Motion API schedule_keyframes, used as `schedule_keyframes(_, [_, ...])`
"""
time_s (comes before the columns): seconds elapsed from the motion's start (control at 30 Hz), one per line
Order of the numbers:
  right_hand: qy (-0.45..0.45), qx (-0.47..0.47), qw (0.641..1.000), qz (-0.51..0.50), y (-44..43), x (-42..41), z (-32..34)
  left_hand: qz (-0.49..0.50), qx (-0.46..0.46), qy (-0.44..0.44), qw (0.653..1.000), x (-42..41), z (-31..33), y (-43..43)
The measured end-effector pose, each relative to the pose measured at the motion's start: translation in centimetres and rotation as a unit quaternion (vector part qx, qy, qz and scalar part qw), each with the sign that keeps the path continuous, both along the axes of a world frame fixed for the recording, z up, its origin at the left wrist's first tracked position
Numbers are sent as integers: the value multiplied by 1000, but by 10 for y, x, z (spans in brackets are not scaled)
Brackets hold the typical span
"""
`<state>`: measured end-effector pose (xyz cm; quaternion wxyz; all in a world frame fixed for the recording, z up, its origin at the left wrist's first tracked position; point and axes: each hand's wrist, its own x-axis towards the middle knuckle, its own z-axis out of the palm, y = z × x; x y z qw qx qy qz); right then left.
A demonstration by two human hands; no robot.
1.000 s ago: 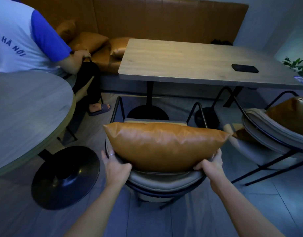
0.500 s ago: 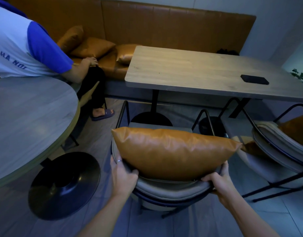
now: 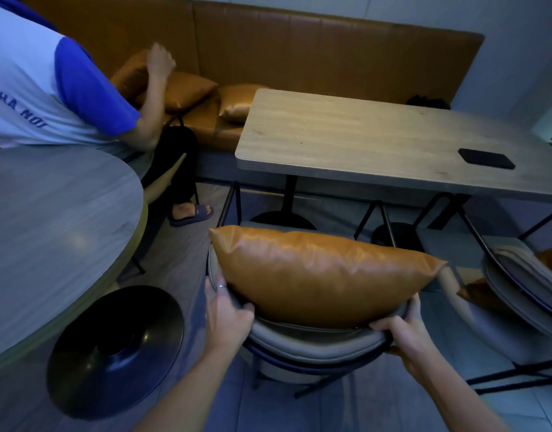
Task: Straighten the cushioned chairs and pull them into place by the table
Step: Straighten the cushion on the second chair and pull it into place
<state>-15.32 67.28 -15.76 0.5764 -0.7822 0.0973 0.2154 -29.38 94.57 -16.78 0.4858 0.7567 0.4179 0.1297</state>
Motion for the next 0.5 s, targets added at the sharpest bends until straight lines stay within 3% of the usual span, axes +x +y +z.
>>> schedule_keyframes(0.5, [-25, 4, 999, 23, 42, 50, 1, -8, 14, 11, 1000, 52, -1, 44])
